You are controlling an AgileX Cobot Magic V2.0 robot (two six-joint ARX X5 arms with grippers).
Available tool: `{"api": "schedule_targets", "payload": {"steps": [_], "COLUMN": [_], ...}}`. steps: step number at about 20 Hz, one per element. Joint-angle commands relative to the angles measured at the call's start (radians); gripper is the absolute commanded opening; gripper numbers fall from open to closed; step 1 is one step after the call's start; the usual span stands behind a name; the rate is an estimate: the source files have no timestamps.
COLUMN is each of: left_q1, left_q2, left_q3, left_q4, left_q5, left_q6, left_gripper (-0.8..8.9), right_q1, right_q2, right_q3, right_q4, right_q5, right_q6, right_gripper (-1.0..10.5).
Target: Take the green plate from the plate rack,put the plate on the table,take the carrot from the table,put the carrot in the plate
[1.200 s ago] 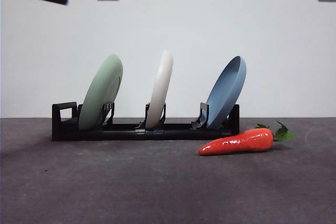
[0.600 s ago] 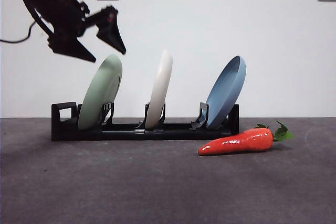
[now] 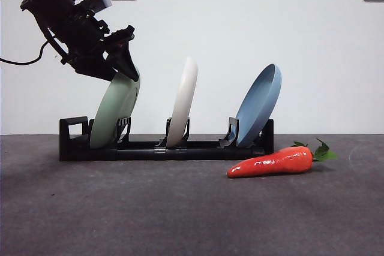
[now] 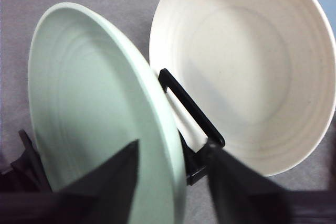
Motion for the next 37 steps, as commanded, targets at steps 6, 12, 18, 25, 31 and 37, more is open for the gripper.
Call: {"api": "schedule_targets", "payload": {"steps": [6,12,18,25,31,37], "left_q1": [0.008,0.033,0.048,0.047,-0.054,-0.362], "left_q2": [0.003,-0.006,-0.082,-0.233,-0.496,-0.636], "left_q3": [0.001,0.001,0.008,0.009,0.009,0.005], "left_q4": [0.003,0.032,0.069,0.036,-0.26,-0.653], "left_q5": [0.076,0.198,0.233,0.286,0.177,-0.267], "left_q6": [-0.047,-0.174,-0.203,-0.2,0.077,0.322], "left_gripper": [-0.06,-0.06,-0.06,-0.06,-0.05,-0.05], "right_q1": [-0.002,-0.002,-0.002,-0.002,-0.002,-0.002], "right_q2": [0.0,0.0,0.0,0.0,0.0,0.0], "right_q3": [0.003,0.003,0.003,0.003,0.003,0.003], "right_q4": [0.004,0.004,0.004,0.005,0.005,0.005], "right_q5": [0.002,0.002,0.002,0.002,0.002,0.002], "right_q6": [-0.003,-0.003,-0.003,-0.003,-0.003,-0.003], "right_gripper": [6.6,6.6,6.6,6.6,6.6,6.6]}}
